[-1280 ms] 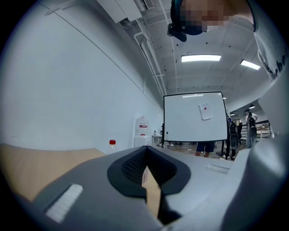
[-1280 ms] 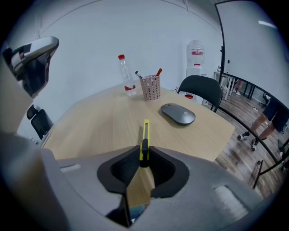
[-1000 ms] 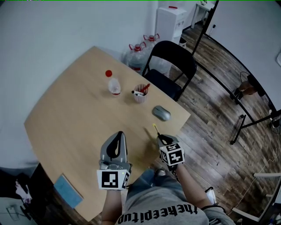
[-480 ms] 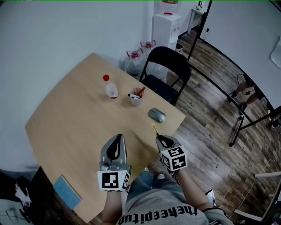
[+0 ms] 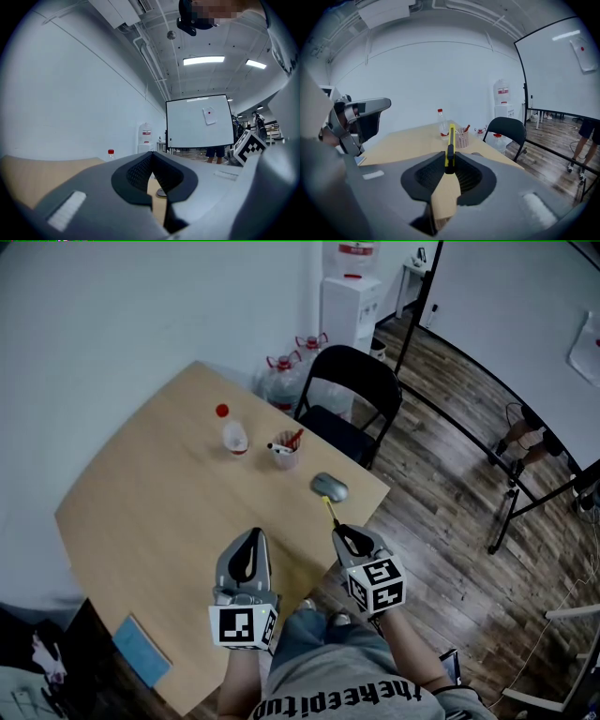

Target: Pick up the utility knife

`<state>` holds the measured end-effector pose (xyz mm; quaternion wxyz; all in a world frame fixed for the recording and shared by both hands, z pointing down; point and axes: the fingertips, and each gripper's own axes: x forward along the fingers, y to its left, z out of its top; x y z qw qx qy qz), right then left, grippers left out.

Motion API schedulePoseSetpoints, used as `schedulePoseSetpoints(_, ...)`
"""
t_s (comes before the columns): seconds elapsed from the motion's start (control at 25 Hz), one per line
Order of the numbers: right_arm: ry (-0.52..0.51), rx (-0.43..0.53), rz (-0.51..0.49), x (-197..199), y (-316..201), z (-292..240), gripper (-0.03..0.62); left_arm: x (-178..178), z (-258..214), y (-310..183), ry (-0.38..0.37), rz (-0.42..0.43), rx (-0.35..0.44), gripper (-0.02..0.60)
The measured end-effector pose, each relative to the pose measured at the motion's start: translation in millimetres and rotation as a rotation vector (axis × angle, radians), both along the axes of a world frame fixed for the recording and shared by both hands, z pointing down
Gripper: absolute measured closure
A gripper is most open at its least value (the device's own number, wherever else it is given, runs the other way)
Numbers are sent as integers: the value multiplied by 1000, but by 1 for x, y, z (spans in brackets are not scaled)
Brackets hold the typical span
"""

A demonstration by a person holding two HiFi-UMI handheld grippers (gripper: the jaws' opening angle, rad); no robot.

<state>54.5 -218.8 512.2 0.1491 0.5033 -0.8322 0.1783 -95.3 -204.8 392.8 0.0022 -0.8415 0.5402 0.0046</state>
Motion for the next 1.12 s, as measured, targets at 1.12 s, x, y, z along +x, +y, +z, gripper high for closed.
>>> schedulePoseSetpoints(1.12, 8, 343, 39, 36, 17, -99, 528, 23, -6, 13, -7, 3, 18, 561)
